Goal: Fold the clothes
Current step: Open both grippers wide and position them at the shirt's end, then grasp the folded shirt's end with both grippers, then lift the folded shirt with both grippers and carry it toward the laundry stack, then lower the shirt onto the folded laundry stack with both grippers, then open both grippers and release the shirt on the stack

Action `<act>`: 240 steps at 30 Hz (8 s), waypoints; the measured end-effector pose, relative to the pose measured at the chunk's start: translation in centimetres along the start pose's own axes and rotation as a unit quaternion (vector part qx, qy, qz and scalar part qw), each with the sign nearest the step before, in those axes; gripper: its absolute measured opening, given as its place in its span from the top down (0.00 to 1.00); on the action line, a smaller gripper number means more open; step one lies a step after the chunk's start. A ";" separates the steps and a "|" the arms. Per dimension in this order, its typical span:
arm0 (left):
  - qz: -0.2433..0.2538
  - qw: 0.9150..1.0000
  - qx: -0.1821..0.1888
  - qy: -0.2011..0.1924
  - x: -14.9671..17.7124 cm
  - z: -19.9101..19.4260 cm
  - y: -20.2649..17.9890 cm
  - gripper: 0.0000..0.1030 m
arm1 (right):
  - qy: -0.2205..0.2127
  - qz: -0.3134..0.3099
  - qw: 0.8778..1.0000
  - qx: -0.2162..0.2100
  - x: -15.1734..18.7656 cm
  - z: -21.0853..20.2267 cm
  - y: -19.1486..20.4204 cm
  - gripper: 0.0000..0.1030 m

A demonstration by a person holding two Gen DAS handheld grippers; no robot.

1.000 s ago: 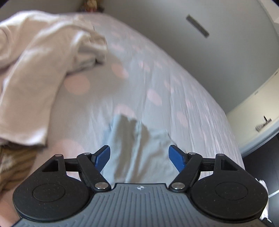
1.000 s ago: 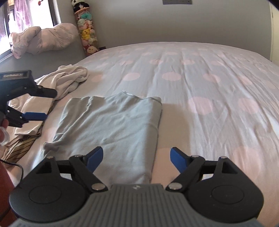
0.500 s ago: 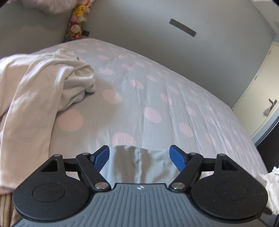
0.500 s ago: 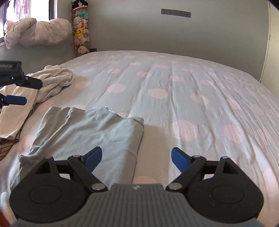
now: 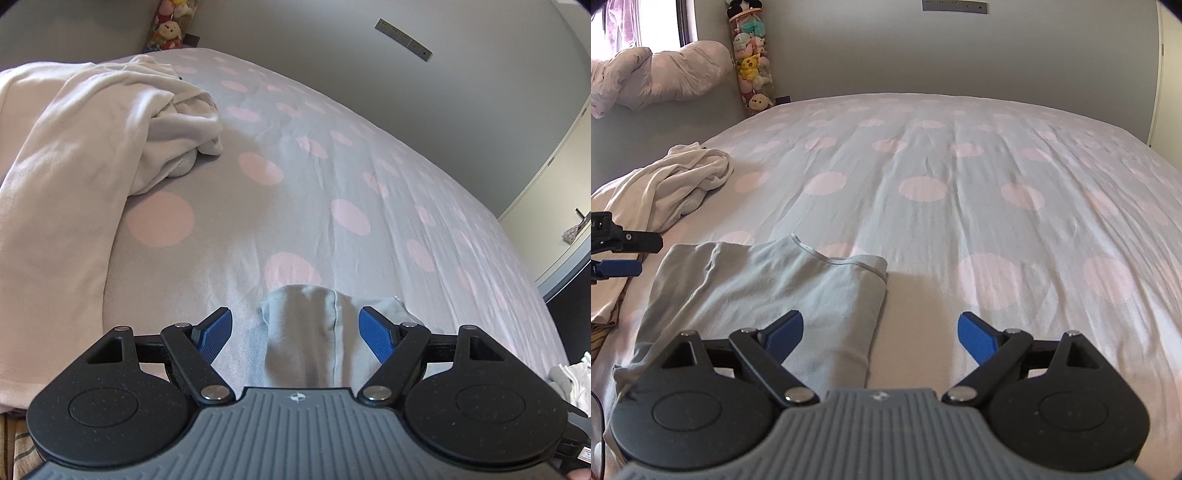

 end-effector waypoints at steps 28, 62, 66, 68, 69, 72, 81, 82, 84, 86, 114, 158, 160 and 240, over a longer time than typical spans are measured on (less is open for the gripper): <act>-0.057 0.991 0.044 0.113 2.9 5.7 0.9 0.68 | 0.027 0.076 0.994 -0.067 0.2 3.4 -0.6 0.11; 0.031 0.996 0.045 0.069 2.0 4.6 -1.5 0.89 | 0.023 0.128 0.988 -0.085 -1.9 2.6 1.3 0.85; 0.051 0.997 0.049 0.042 1.7 2.9 -2.3 0.90 | 0.001 0.109 0.991 -0.080 -2.3 0.6 2.2 0.86; 0.057 0.997 0.050 0.026 1.5 1.7 -2.7 0.90 | -0.010 0.100 0.992 -0.080 -2.5 -0.5 2.6 0.86; 0.060 0.997 0.050 0.016 1.3 1.1 -3.0 0.90 | -0.016 0.095 0.992 -0.079 -2.7 -1.1 2.9 0.86; 0.068 0.996 0.054 -0.020 0.6 -1.2 -3.8 0.90 | -0.041 0.082 0.993 -0.078 -3.2 -2.9 3.4 0.86; 0.084 0.988 0.069 -0.113 -1.5 -7.8 -7.6 0.90 | -0.125 0.038 0.988 -0.077 -5.5 -9.5 4.3 0.87; 0.090 0.986 0.071 -0.120 -1.8 -8.4 -8.2 0.90 | -0.134 0.037 0.987 -0.077 -5.8 -10.2 4.2 0.87; 0.103 0.983 0.077 -0.134 -2.2 -9.9 -9.5 0.90 | -0.155 0.037 0.984 -0.076 -6.3 -11.9 4.0 0.88; 0.118 0.978 0.084 -0.148 -2.7 -11.3 -11.0 0.90 | -0.176 0.040 0.981 -0.075 -6.7 -13.6 3.4 0.88; 0.330 0.882 0.317 -0.113 3.8 -17.1 -44.6 0.90 | -0.320 0.115 0.939 0.041 -5.3 -41.1 -21.3 0.88; 0.347 0.872 0.321 0.124 17.4 11.4 -63.3 0.91 | -0.019 0.125 0.977 0.170 -4.2 -25.3 -54.0 0.88; 0.343 0.874 0.318 0.134 17.5 12.3 -63.1 0.91 | -0.005 0.133 0.975 0.175 -3.6 -23.8 -54.7 0.88; 0.556 0.771 0.278 0.141 31.1 2.4 -58.0 0.97 | -0.053 0.252 0.922 0.288 14.9 -34.9 -49.4 0.87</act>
Point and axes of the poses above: each gripper's, at about its wrist camera, not at the fingertips, and z roughly the way its jaws point, y to its left, x to its underside, the point moved 5 cm from there along z, roughly the way its jaws point, and after that the axes turned 7 degrees about -x, right-handed, at the moved point
